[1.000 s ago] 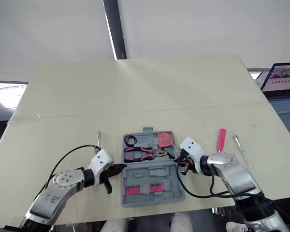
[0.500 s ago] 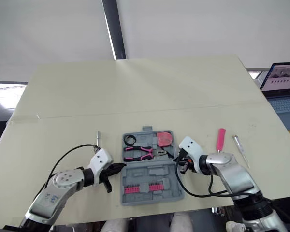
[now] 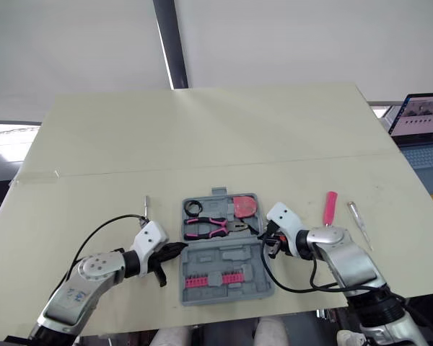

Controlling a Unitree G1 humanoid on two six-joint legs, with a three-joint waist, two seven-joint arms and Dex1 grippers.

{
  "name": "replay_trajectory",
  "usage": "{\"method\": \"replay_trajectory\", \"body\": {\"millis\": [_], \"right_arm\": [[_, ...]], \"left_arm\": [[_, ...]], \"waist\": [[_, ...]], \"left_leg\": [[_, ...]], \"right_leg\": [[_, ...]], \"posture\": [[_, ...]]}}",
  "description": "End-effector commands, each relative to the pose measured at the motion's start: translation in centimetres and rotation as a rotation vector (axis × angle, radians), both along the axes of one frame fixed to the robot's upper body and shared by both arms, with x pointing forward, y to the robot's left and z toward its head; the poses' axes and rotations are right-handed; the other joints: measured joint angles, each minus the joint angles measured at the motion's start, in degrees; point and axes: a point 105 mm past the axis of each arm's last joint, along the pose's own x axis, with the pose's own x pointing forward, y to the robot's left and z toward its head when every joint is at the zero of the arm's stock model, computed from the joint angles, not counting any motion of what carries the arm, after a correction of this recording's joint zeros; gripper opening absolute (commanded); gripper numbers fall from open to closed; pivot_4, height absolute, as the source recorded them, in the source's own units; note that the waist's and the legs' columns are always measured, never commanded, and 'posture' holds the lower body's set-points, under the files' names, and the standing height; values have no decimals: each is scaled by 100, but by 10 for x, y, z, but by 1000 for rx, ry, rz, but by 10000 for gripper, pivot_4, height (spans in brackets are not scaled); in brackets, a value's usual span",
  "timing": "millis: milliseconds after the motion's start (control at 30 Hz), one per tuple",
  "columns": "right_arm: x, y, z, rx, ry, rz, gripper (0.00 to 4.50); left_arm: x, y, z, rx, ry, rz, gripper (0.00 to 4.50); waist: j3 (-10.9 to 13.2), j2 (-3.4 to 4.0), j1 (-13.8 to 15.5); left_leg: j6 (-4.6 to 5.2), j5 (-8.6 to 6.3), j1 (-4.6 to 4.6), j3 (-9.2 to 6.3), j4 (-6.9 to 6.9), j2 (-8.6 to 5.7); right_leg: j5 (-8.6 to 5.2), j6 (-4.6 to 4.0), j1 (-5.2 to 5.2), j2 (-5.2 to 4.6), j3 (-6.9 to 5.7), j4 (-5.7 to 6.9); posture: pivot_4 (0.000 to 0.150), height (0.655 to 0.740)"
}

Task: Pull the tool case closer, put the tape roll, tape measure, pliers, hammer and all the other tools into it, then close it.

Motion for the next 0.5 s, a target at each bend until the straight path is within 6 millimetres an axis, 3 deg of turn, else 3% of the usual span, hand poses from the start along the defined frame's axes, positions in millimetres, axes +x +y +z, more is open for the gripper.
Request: {"method": "replay_trajectory", "body": {"millis": [33, 367, 500], "right_arm": [[-3, 1, 3, 6, -18, 16, 1036], [-5, -21, 4, -21, -19, -27, 1036], [-9, -32, 15, -9, -31, -44, 1036]], "left_arm": [[1, 1, 3, 1, -18, -1, 0], [1, 8, 8, 6, -12, -1, 0], [1, 13, 27, -17, -46, -10, 0]], "waist": [[0, 0, 0], [0, 0, 14], [1, -1, 22]], "left_leg": [[0, 0, 0, 0, 0, 0], [0, 0, -1, 0, 0, 0], [0, 0, -1, 0, 0, 0]], "right_leg": [[0, 0, 0, 0, 0, 0], [0, 0, 0, 0, 0, -1], [0, 0, 0, 0, 0, -1]], "posture": [[1500, 7373], [1500, 7373], [1500, 7373]]}}
